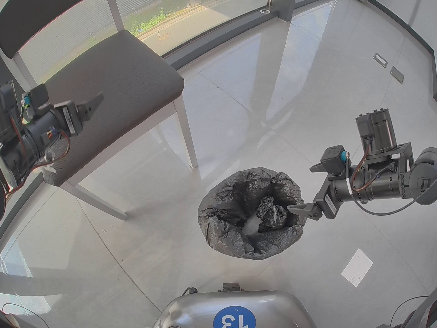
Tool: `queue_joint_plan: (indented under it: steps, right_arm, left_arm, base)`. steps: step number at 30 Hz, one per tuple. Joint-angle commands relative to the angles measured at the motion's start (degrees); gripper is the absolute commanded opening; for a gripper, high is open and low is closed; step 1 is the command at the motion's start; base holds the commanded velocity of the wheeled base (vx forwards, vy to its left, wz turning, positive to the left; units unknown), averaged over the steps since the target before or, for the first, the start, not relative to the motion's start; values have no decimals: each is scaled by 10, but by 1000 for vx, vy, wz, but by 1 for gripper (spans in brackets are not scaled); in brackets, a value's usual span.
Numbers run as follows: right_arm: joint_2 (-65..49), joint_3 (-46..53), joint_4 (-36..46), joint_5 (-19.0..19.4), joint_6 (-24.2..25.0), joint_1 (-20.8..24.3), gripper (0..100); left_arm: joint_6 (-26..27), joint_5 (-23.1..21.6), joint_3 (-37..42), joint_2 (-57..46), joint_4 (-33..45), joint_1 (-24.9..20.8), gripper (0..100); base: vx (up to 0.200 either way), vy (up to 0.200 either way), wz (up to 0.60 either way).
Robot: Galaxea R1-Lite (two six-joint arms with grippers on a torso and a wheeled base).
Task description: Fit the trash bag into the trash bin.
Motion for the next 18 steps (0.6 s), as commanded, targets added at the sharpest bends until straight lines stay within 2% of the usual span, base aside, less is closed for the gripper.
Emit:
queue_joint_plan:
  steps: [1,3,5,6,7,8,10,11,13,15,18]
  right_arm:
    - [-76,39,4,-43,32,-41,100]
    - [-110,61,0,-80,59,-61,100]
    - [-160,84,4,-111,83,-91,100]
    - [-168,88,5,-113,86,-96,100]
    - [-216,110,9,-115,98,-125,100]
    - [-246,125,15,-115,100,-145,100]
    - [-314,146,31,-115,101,-178,100]
    - [-314,146,31,-115,101,-178,100]
    - [-429,169,84,-110,116,-220,100]
    - [-503,172,132,-100,144,-233,100]
    - [-566,171,176,-93,174,-234,100]
  left_arm:
    - [111,11,59,-53,85,23,100]
    - [130,37,73,-78,123,20,100]
    - [130,90,73,-108,161,4,100]
    - [130,98,73,-113,167,0,100]
    - [128,132,69,-139,197,-20,100]
    - [126,144,65,-160,218,-31,100]
    - [125,160,54,-201,261,-46,100]
    - [125,160,54,-201,261,-46,100]
    - [125,192,44,-275,348,-52,100]
    - [124,218,40,-321,404,-51,100]
    - [122,219,40,-370,450,-50,100]
  base:
    - [0,0,0]
    - [0,0,0]
    - [0,0,0]
    - [0,0,0]
    - [0,0,0]
    - [0,0,0]
    - [0,0,0]
    - [0,0,0]
    - [0,0,0]
    - [0,0,0]
    - [0,0,0]
